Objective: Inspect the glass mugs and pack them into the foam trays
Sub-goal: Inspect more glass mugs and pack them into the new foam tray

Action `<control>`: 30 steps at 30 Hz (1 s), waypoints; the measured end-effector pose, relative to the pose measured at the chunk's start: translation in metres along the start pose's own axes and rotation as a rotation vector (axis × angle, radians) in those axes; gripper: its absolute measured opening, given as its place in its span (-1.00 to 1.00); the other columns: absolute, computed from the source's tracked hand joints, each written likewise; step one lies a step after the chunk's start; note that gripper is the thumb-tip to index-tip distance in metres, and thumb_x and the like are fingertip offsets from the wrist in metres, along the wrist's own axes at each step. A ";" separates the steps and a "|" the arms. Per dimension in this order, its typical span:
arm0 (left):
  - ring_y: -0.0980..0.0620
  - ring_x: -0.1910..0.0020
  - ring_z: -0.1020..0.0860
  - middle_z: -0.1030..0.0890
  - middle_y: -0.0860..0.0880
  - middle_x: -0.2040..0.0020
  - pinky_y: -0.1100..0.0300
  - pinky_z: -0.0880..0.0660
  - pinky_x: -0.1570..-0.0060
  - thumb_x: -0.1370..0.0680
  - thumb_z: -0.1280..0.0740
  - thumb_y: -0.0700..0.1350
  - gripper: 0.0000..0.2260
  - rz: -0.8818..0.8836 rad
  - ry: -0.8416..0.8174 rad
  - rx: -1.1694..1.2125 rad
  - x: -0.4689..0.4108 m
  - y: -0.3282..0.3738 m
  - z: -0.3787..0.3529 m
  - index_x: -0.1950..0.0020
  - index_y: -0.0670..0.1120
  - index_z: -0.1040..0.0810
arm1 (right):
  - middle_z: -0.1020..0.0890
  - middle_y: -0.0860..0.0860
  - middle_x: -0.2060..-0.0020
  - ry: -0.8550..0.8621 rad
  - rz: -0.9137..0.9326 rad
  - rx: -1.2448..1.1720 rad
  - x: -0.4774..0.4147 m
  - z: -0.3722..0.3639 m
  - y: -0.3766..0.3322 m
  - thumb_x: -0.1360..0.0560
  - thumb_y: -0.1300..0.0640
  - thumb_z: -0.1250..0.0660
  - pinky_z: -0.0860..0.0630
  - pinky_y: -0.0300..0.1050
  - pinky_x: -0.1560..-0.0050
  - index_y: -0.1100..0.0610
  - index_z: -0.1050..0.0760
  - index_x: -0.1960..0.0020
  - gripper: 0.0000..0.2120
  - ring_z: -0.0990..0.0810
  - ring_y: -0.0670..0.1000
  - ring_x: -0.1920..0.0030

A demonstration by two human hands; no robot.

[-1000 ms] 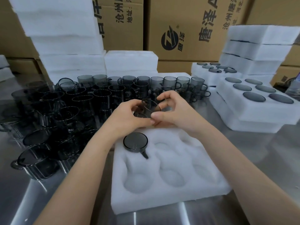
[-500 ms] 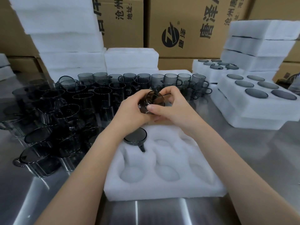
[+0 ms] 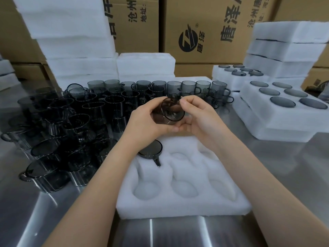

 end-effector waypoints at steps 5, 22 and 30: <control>0.17 -0.09 -0.62 -0.69 0.10 -0.03 0.23 -0.51 -0.16 -0.25 -0.64 -0.26 -0.47 0.041 0.020 0.112 0.000 -0.009 0.006 -0.13 0.05 -0.60 | -0.62 0.16 0.01 -0.154 -0.015 -0.126 0.001 -0.011 0.003 -0.51 0.37 -0.29 -0.57 -0.12 0.18 0.22 -0.49 -0.14 -0.78 -0.60 0.11 0.17; 0.29 -0.08 -0.55 -0.61 0.27 -0.06 0.41 -0.42 -0.14 -0.26 -0.64 -0.06 -0.40 -0.150 -0.040 -0.178 0.007 0.022 -0.009 -0.26 0.09 -0.55 | -0.55 0.04 0.35 0.195 0.073 0.147 0.000 0.014 -0.006 -0.58 0.02 -0.33 -0.46 -0.14 0.48 0.04 -0.46 0.24 -0.76 -0.52 0.02 0.43; 0.24 -0.32 -0.47 -0.47 0.10 -0.41 0.07 -0.39 -0.37 -0.31 -0.54 -0.07 -0.43 -0.102 -0.067 0.049 0.011 0.017 -0.010 -0.16 0.19 -0.29 | -0.56 0.16 0.16 0.018 -0.035 -0.003 0.000 0.003 0.001 -0.59 -0.03 -0.29 -0.46 -0.19 0.42 0.20 -0.55 -0.11 -0.70 -0.48 0.03 0.37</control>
Point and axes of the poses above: each hand's wrist, its own x-axis away from the middle knuckle, its own z-axis out of the back of the hand, y = z × x, the point moved 10 cm from there along -x, towards the middle knuckle
